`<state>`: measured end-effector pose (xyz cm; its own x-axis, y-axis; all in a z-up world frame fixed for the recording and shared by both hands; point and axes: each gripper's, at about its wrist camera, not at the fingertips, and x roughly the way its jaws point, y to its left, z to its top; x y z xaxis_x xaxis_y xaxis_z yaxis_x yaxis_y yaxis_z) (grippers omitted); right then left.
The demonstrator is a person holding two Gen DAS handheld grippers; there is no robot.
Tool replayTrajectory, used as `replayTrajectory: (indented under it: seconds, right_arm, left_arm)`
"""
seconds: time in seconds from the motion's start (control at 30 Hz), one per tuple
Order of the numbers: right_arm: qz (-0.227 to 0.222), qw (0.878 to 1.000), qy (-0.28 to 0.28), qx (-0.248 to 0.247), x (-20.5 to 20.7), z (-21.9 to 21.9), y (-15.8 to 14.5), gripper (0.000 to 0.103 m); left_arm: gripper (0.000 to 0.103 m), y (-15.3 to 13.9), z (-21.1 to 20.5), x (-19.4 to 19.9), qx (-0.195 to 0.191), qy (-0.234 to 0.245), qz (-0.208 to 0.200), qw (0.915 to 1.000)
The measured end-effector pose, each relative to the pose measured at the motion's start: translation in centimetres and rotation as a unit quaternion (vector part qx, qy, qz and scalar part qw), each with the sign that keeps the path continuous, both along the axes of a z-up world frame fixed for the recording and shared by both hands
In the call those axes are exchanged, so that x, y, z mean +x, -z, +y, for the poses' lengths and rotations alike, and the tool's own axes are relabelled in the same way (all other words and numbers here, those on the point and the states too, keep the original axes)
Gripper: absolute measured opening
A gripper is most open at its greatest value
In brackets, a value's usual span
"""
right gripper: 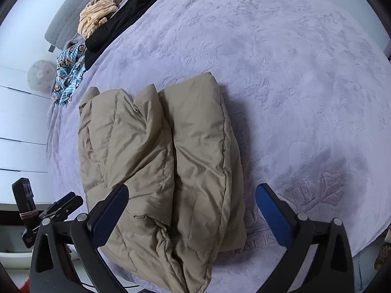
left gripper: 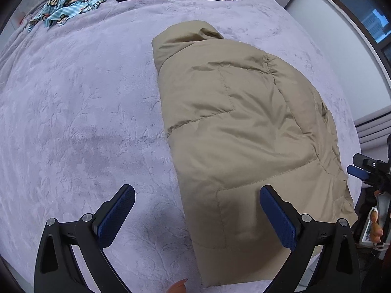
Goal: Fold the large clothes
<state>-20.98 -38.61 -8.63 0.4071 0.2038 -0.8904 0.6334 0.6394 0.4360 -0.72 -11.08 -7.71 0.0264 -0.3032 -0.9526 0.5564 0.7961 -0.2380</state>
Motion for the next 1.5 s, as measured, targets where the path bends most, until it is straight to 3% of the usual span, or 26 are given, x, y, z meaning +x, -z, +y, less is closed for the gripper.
replayTrajectory:
  seconds: [0.13, 0.33, 0.53, 0.6, 0.7, 0.73, 0.83, 0.97, 1.03, 1.13, 1.33, 1.5]
  right_arm:
    - [-0.012, 0.999, -0.016, 0.036, 0.0, -1.5, 1.5, 0.103]
    - [-0.025, 0.991, 0.009, 0.134, -0.3, -3.8, 6.1, 0.103]
    - [-0.049, 0.977, 0.035, 0.203, 0.6, -5.0, 10.2, 0.103]
    - [-0.084, 0.967, 0.039, 0.238, 1.1, -5.2, 10.7, 0.103]
    - [-0.160, 0.937, 0.031, 0.310, 2.0, -4.7, 10.5, 0.103]
    - [-0.171, 0.933, 0.022, 0.317, 2.3, -4.5, 10.2, 0.103]
    - [-0.162, 0.941, -0.028, 0.294, 3.5, -3.7, 9.4, 0.103]
    - [-0.088, 0.967, -0.121, 0.205, 5.8, -1.7, 8.6, 0.103]
    - [-0.055, 0.973, -0.150, 0.168, 7.0, -0.7, 8.9, 0.103]
    - [-0.052, 0.972, -0.152, 0.174, 7.9, -0.1, 9.4, 0.103]
    - [-0.061, 0.963, -0.150, 0.215, 8.6, 0.2, 9.8, 0.103]
    - [-0.023, 0.963, -0.163, 0.215, 9.1, 0.7, 11.2, 0.103]
  left_arm:
    - [0.102, 0.9, 0.1, 1.0, -0.050, -0.011, 0.053, 0.9973]
    - [0.102, 4.6, 0.1, 3.2, -0.126, -0.037, 0.168, 0.9769]
    - [0.102, 7.6, -0.3, 4.3, -0.164, -0.042, 0.217, 0.9615]
    - [0.102, 8.1, -0.3, 4.6, -0.176, -0.045, 0.225, 0.9572]
    - [0.102, 8.6, 0.2, 5.1, -0.196, -0.051, 0.234, 0.9510]
    - [0.102, 8.8, 0.4, 5.3, -0.201, -0.054, 0.236, 0.9492]
    - [0.102, 9.5, 0.7, 5.7, -0.203, -0.062, 0.230, 0.9497]
    - [0.102, 7.8, -1.5, 4.9, -0.142, 0.002, 0.142, 0.9797]
    - [0.102, 7.1, -2.5, 4.5, -0.128, 0.027, 0.118, 0.9843]
    - [0.102, 7.9, -3.0, 4.5, -0.130, 0.015, 0.144, 0.9808]
    - [0.102, 10.6, -1.5, 4.7, -0.179, -0.049, 0.228, 0.9559]
    - [0.102, 9.7, -2.0, 3.2, -0.167, -0.029, 0.208, 0.9632]
